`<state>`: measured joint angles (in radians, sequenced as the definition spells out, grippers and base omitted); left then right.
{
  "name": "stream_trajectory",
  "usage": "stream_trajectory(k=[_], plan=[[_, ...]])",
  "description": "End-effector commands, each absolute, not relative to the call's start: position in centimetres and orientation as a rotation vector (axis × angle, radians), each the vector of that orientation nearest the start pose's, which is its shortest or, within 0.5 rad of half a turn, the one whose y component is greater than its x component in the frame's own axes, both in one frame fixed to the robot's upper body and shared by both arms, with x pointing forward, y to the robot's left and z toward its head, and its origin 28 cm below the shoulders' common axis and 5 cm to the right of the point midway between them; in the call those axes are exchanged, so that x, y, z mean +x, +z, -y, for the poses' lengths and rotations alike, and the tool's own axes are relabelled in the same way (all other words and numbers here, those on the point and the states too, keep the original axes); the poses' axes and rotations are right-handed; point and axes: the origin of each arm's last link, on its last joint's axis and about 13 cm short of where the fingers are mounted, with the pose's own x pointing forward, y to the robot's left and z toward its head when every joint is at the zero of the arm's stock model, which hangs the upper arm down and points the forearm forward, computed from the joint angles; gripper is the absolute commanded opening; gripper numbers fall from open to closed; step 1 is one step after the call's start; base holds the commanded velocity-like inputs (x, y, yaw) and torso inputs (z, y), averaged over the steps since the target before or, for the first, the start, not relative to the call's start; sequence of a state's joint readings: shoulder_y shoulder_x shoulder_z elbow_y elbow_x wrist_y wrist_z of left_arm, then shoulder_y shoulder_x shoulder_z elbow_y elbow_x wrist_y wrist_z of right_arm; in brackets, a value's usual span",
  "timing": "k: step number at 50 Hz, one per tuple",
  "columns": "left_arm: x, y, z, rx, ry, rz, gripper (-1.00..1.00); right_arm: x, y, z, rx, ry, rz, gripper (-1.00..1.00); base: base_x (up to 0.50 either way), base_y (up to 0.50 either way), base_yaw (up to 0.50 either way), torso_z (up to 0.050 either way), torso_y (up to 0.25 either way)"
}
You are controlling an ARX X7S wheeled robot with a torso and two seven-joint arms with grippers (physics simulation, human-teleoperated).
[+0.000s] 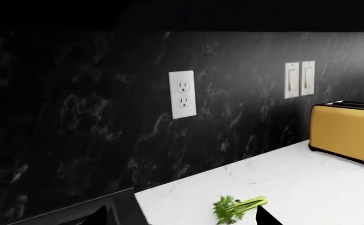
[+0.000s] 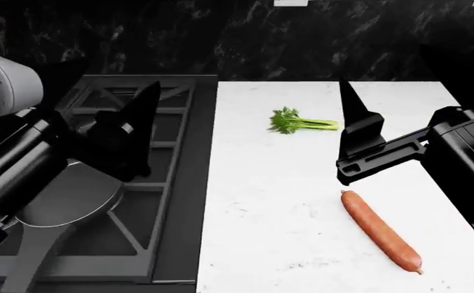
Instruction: Place both pans onto different burners. Then place the celery and the sausage on different pans.
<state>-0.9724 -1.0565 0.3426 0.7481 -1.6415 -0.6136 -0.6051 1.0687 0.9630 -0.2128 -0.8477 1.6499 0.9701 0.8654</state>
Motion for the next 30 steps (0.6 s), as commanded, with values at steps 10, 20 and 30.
stream_trajectory(k=[10,20,30], plan=[[18.72,29.41,-25.02,0.036,-0.466,0.176,1.0,16.39,29.82,13.86,-0.276,0.233,0.241,1.0,0.0,-0.5,0.0,0.0,0.0],[18.96,29.19,-25.03,0.028,-0.469,0.17,1.0,16.39,29.64,13.73,-0.277,0.243,0.231,1.0,0.0,-0.5,0.0,0.0,0.0],[19.07,29.09,-25.03,0.021,-0.476,0.171,1.0,16.3,29.68,13.44,-0.299,0.255,0.226,1.0,0.0,-0.15,0.0,0.0,0.0]])
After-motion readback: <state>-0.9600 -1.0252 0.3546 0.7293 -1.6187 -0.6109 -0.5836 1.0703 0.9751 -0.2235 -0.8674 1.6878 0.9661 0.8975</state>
